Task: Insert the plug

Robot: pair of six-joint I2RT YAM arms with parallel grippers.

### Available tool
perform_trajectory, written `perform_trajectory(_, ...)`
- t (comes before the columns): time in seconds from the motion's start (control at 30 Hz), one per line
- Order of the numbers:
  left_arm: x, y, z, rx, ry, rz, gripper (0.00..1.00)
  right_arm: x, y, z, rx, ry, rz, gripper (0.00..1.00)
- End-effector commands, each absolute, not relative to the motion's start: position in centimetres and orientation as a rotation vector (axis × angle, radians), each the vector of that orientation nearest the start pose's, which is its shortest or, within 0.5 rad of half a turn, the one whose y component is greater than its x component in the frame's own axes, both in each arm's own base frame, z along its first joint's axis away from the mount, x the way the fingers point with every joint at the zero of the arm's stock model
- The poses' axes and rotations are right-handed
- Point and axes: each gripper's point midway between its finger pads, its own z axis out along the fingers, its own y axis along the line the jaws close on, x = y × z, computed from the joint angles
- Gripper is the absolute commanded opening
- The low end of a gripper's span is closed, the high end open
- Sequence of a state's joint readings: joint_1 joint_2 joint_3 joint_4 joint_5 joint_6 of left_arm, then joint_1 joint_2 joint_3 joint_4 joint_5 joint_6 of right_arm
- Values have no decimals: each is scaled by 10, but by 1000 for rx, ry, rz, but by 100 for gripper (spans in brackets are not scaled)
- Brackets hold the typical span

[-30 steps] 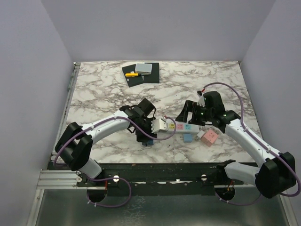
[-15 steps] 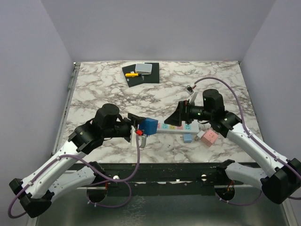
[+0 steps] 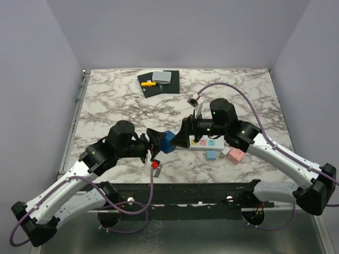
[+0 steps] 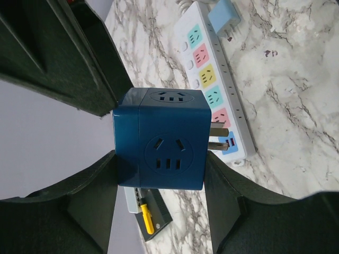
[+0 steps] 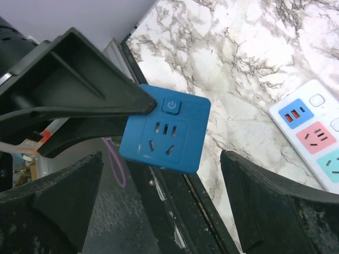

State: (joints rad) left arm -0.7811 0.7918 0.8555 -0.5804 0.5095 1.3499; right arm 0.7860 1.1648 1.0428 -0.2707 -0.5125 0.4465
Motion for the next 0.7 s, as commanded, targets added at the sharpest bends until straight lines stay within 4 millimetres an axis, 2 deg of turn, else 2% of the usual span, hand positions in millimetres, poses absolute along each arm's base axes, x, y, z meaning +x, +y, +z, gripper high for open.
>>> perform_trajectory(0.0,158,-242,258,1903,492,-120,0,185,329,259,-750,2064,1171,100)
perform_trajectory(0.2,155,-243,256,1922,410,-86,0,181,344,264,-793,2055,1176,100)
perform_trajectory(0.37,155,-242,256,1932,367,-50,0,178,352,252,-797,2109,1152,99)
perform_trajectory(0.57,155,-241,256,1942,308,-6,0,176,356,235,-794,2170,1108,89)
perform_trajectory(0.63,154,-241,257,1946,277,8,0,178,357,233,-784,2178,1083,82)
perform_trajectory(0.67,153,-242,256,1948,267,10,0,181,357,234,-770,2174,1069,75)
